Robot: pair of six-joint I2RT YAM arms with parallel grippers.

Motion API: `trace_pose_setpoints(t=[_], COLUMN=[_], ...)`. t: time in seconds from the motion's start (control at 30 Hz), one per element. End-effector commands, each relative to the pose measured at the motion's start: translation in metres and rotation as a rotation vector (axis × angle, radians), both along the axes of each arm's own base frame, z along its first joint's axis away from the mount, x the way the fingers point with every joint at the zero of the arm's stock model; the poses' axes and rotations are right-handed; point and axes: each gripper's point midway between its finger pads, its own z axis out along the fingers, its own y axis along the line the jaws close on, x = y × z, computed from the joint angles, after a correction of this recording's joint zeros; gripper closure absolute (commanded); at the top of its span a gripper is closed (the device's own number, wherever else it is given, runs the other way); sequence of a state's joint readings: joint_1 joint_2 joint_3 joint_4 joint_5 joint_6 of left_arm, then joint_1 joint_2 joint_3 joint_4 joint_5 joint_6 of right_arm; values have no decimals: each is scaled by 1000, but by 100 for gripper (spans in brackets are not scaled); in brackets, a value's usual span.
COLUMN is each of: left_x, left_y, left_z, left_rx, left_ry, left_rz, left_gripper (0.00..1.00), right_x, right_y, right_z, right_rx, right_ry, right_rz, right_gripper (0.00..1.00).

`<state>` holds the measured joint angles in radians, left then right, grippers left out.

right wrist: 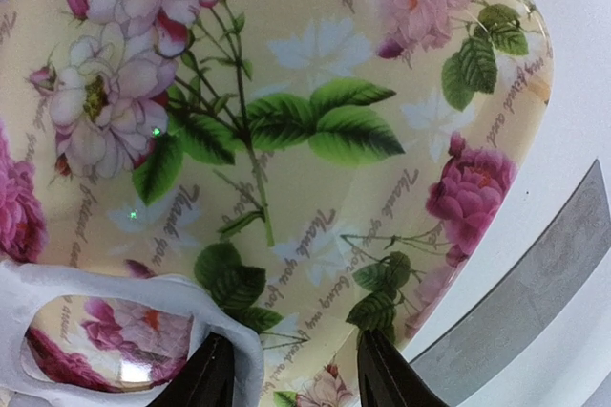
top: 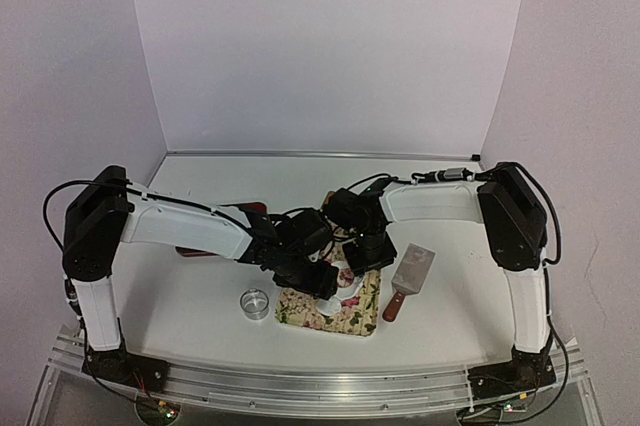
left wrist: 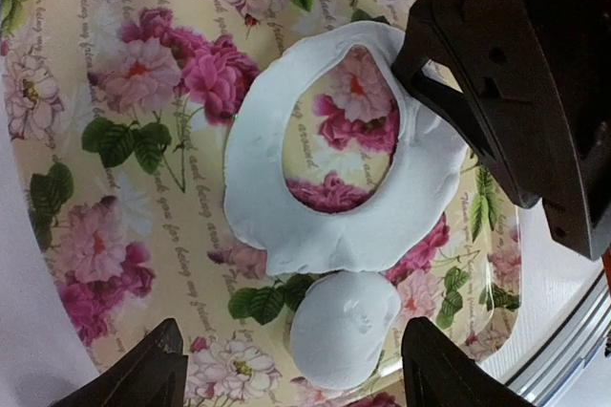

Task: Roll out the dumpling wrappers from the dough
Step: Remove the dumpling wrapper from the work surface.

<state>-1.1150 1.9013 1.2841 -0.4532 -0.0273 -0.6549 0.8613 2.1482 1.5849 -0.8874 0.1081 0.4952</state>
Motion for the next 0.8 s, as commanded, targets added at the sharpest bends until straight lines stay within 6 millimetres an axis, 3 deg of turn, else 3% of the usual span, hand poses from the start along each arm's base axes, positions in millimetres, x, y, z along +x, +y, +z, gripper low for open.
trace_pose_setpoints(t=[0.0, 0.37, 0.77], left_x=[6, 13, -4], left_y=[-15, -6, -4], left_z=[0, -23, -48], left_rx=[6, 126, 238], left_ry=[-6, -6, -19], left_rz=[-18, 23, -11], left_gripper=[23, 26, 26], right_x=[1, -1, -1], right_y=[-8, -10, -10], right_z=[-16, -18, -19], right_rx=[-54, -54, -49], right_ry=[28, 38, 45], right_rz=[8, 10, 7], right_gripper=[74, 74, 75])
